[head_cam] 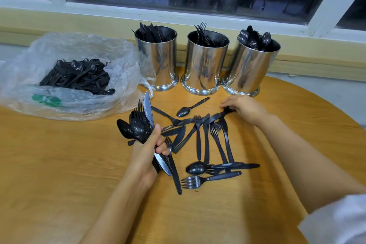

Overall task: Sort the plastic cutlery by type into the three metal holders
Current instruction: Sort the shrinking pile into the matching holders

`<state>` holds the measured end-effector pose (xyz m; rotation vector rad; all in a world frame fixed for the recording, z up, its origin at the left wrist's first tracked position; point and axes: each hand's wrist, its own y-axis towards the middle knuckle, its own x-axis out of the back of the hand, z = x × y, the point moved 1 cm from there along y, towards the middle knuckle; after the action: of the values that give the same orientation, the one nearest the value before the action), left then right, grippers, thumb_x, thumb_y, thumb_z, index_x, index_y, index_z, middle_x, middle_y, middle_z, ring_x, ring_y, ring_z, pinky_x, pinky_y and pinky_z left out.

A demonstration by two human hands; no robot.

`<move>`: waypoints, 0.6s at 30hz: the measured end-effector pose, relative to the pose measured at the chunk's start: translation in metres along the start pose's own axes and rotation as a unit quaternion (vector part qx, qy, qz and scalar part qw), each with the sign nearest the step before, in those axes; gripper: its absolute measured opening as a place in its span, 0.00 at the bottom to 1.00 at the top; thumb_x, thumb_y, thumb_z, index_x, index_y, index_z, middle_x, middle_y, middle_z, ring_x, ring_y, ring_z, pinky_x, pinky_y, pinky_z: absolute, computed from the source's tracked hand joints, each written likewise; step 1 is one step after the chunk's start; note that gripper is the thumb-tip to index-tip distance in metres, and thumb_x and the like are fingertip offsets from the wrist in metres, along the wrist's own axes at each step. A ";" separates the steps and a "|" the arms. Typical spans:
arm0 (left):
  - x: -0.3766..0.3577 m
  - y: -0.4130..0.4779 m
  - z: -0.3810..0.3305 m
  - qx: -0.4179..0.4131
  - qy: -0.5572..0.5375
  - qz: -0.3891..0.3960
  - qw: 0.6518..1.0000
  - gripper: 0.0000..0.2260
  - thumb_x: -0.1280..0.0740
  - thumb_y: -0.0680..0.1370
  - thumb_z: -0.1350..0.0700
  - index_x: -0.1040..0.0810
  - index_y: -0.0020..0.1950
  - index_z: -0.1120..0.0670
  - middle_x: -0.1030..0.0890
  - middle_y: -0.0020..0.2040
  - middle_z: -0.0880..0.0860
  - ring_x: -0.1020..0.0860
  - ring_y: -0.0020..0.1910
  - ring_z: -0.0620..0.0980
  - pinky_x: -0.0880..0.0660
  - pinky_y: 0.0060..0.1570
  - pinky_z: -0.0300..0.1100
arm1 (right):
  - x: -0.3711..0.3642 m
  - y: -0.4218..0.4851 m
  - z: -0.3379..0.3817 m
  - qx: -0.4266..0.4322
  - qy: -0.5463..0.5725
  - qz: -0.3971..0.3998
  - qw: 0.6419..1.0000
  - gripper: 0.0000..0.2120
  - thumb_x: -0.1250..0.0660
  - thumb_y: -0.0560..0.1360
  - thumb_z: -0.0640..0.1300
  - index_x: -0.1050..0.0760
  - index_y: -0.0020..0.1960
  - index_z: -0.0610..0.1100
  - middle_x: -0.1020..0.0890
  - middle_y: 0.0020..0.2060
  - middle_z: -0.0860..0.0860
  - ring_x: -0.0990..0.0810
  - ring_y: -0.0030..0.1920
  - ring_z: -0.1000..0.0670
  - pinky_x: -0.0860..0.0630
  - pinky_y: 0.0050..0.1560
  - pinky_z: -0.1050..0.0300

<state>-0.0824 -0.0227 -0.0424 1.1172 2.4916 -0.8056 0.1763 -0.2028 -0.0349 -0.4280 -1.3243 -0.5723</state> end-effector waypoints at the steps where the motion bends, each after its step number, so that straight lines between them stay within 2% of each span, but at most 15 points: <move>1: 0.000 0.000 0.001 0.000 -0.002 0.001 1.000 0.13 0.30 0.72 0.49 0.24 0.48 0.57 0.36 0.29 0.48 0.38 0.26 0.43 0.31 0.29 0.37 | -0.001 -0.003 -0.002 -0.003 0.011 -0.001 1.000 0.18 0.38 0.77 0.31 0.21 0.63 0.43 0.21 0.63 0.48 0.26 0.65 0.47 0.35 0.65 0.60; 4: 0.000 0.001 0.003 0.004 -0.005 0.001 1.000 0.10 0.32 0.76 0.51 0.24 0.49 0.57 0.36 0.29 0.48 0.37 0.26 0.43 0.32 0.30 0.37 | -0.005 -0.010 -0.011 -0.004 0.024 -0.022 0.999 0.13 0.35 0.77 0.34 0.19 0.59 0.42 0.18 0.58 0.48 0.24 0.62 0.46 0.31 0.65 0.54; 6: -0.001 0.001 0.004 0.007 -0.008 0.004 1.000 0.09 0.32 0.77 0.51 0.24 0.50 0.57 0.35 0.29 0.48 0.37 0.26 0.43 0.32 0.31 0.37 | -0.005 -0.014 -0.014 -0.017 0.025 -0.033 0.999 0.09 0.33 0.77 0.37 0.17 0.54 0.43 0.18 0.53 0.51 0.25 0.58 0.46 0.28 0.59 0.49; 8: -0.002 0.000 0.005 0.011 -0.012 0.008 1.000 0.10 0.32 0.77 0.51 0.24 0.50 0.57 0.35 0.29 0.47 0.36 0.25 0.42 0.32 0.31 0.38 | -0.004 -0.017 -0.015 -0.031 0.018 -0.022 0.999 0.06 0.33 0.77 0.39 0.18 0.50 0.45 0.20 0.48 0.54 0.28 0.55 0.47 0.29 0.54 0.48; 10: -0.003 0.000 0.006 0.014 -0.014 0.015 1.000 0.12 0.31 0.73 0.50 0.24 0.49 0.57 0.35 0.28 0.47 0.36 0.25 0.42 0.32 0.31 0.38 | -0.005 -0.019 -0.014 -0.044 0.013 -0.015 0.999 0.04 0.34 0.78 0.40 0.20 0.49 0.45 0.21 0.47 0.53 0.28 0.55 0.47 0.29 0.53 0.50; 14: -0.002 -0.002 0.008 0.024 -0.015 0.024 0.999 0.13 0.29 0.69 0.48 0.26 0.44 0.55 0.36 0.28 0.48 0.37 0.25 0.42 0.31 0.31 0.37 | -0.012 -0.030 -0.013 -0.057 0.063 -0.038 0.996 0.08 0.35 0.79 0.45 0.20 0.55 0.45 0.20 0.52 0.50 0.25 0.55 0.50 0.28 0.57 0.52; 18: -0.003 -0.004 0.009 0.023 -0.026 0.029 0.999 0.13 0.29 0.69 0.49 0.26 0.45 0.55 0.35 0.29 0.48 0.37 0.25 0.42 0.31 0.28 0.36 | -0.020 -0.049 -0.013 -0.065 0.099 -0.036 0.992 0.16 0.31 0.75 0.51 0.22 0.62 0.51 0.24 0.55 0.57 0.30 0.58 0.54 0.31 0.59 0.55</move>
<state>-0.0830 -0.0318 -0.0466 1.1621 2.3985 -0.8690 0.1534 -0.2458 -0.0585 -0.4201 -1.1185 -0.7454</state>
